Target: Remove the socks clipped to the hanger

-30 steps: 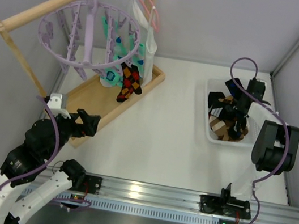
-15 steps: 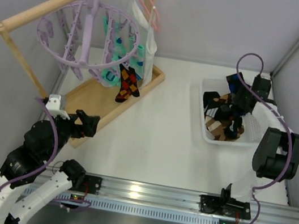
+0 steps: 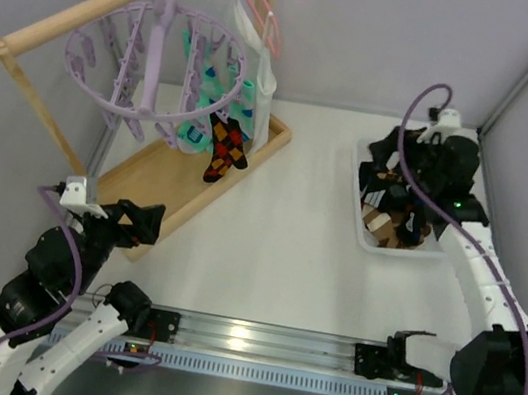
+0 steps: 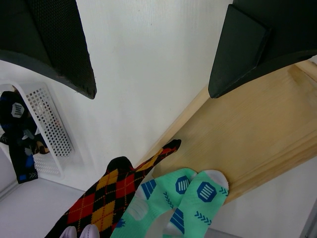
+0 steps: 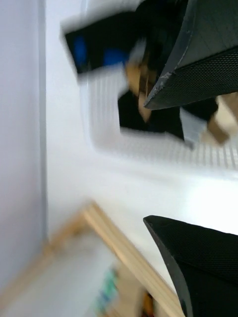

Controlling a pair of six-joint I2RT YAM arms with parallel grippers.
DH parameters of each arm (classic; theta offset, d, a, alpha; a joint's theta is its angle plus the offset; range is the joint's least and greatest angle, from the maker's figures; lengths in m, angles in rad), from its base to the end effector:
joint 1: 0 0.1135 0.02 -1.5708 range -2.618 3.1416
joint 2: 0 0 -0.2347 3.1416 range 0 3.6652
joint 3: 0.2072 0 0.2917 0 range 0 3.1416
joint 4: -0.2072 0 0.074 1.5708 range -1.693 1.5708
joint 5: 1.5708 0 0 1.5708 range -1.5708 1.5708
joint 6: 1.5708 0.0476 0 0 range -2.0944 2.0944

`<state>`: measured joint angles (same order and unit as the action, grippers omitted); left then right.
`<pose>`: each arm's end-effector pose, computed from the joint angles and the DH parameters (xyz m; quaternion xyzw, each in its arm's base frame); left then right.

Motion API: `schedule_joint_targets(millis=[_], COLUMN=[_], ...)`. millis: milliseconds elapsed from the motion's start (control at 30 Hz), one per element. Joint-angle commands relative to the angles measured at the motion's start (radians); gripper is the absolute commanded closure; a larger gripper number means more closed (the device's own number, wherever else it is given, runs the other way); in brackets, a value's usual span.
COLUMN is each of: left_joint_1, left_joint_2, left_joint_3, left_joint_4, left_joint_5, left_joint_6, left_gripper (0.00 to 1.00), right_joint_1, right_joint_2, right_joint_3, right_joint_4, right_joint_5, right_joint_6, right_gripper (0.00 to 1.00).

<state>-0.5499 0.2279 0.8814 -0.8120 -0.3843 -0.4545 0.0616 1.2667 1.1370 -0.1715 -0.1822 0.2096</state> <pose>0.0930 -0.0361 0.3691 -0.0882 0.7519 -0.1792 0.6283 0.3547 0.0305 0.3242 0.0055 0.8036 0.1524 0.5752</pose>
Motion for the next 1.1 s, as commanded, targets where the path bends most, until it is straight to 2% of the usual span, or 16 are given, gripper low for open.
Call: schedule_joint_targets(millis=[0, 67, 167, 267, 400, 633, 733, 767, 833, 867, 900, 933, 1033, 1067], left_joint_1=[-0.001, -0.001, -0.001, -0.001, -0.001, 0.001, 0.001, -0.001, -0.001, -0.001, 0.001, -0.001, 0.001, 0.004], left_joint_2=[-0.033, -0.033, -0.021, -0.012, -0.007, 0.014, 0.021, 0.021, 0.024, 0.034, 0.045, 0.060, 0.152, 0.206], left_joint_3=[-0.004, -0.004, -0.004, -0.004, -0.004, -0.004, -0.002, 0.001, 0.019, 0.031, 0.043, 0.083, 0.198, 0.230], left_joint_4=[0.054, 0.056, 0.056, 0.056, 0.056, 0.056, 0.056, 0.056, 0.056, 0.054, 0.056, 0.054, 0.050, 0.047], left_joint_5=[-0.022, -0.018, -0.015, -0.010, -0.005, 0.002, 0.005, 0.010, 0.021, 0.042, 0.056, 0.071, 0.180, 0.243], left_joint_6=[-0.015, -0.013, -0.012, -0.010, -0.009, -0.006, -0.004, -0.003, 0.003, 0.004, 0.005, -0.007, -0.038, -0.042], left_gripper=[0.02, 0.02, 0.02, 0.02, 0.02, 0.02, 0.02, 0.02, 0.02, 0.02, 0.02, 0.02, 0.02, 0.02], right_joint_1=[0.223, 0.382, 0.525, 0.628, 0.669, 0.702, 0.708, 0.716, 0.745, 0.756, 0.765, 0.790, 0.855, 0.875], right_joint_2=[-0.061, -0.053, 0.038, 0.172, 0.395, 0.629, 0.686, 0.688, 0.675, 0.668, 0.646, 0.634, 0.567, 0.548], right_joint_3=[-0.176, -0.248, -0.238, -0.145, -0.010, 0.200, 0.260, 0.247, 0.215, 0.184, 0.173, 0.156, 0.116, 0.107], right_joint_4=[0.320, 0.522, 0.666, 0.690, 0.731, 0.764, 0.797, 0.814, 0.869, 0.909, 0.915, 0.920, 0.917, 0.912], right_joint_5=[-0.354, -0.388, -0.347, -0.260, -0.260, -0.247, -0.293, -0.293, -0.281, -0.257, -0.238, -0.220, -0.093, 0.002], right_joint_6=[-0.022, -0.027, -0.050, -0.120, -0.150, -0.171, -0.139, -0.138, -0.139, -0.142, -0.144, -0.150, -0.174, -0.185], right_gripper=[0.12, 0.07, 0.06, 0.06, 0.06, 0.06, 0.24, 0.45, 0.69, 0.91, 0.98, 1.00, 1.00, 1.00])
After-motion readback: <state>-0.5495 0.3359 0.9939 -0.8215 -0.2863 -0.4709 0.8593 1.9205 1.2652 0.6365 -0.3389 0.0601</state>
